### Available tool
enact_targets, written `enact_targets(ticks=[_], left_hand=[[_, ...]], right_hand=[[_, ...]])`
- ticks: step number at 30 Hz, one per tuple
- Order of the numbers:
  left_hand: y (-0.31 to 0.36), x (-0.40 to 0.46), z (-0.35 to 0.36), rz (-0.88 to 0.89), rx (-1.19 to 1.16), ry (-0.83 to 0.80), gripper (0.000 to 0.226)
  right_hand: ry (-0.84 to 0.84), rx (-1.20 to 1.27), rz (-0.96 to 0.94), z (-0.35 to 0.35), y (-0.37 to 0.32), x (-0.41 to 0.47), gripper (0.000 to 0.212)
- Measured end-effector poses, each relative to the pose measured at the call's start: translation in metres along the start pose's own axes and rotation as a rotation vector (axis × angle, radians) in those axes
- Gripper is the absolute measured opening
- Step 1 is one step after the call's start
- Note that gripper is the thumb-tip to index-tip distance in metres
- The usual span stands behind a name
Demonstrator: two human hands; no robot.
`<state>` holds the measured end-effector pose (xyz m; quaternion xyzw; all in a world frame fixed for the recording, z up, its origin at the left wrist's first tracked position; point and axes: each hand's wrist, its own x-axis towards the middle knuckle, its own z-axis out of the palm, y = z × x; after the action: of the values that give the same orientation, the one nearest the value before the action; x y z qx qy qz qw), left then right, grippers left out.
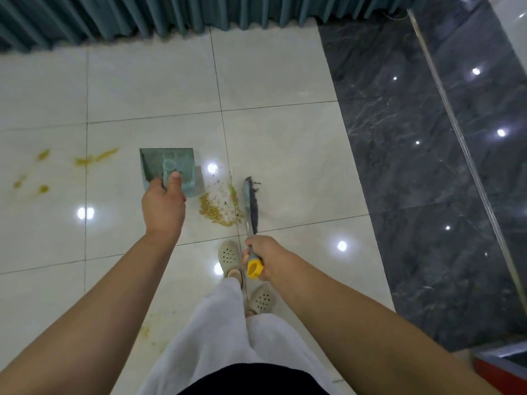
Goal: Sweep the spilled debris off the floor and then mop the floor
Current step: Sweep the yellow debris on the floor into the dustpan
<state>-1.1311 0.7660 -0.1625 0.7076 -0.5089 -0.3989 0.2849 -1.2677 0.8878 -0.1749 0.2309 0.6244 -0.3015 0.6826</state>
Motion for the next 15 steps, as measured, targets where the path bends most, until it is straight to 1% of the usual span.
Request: enact_targets(ticks=[5,9,12,15], left_hand=[[-0.009,-0.006,-0.012,-0.029,-0.020,0.026,0.038],[-0.009,-0.001,-0.012,-0.043,-0.038,0.037,0.036],[-0.005,0.009,-0.004,-0.035,-0.025,0.035,0.036],[0.004,0.032,0.005,-0.034,-0.025,0.029,0.037]], right_hand=[[-0.005,-0.005,-0.048,-0.006,0.003,-0.010,0.017],[0.083,-0.119,-0.113,-0.006,-0.001,-0.013,0.016],[0.136,-0.136,-0.151,0.000,-0.020,-0.012,0.010],[0.172,-0.108,-0.197,0.004,-0.058,-0.005,0.018]])
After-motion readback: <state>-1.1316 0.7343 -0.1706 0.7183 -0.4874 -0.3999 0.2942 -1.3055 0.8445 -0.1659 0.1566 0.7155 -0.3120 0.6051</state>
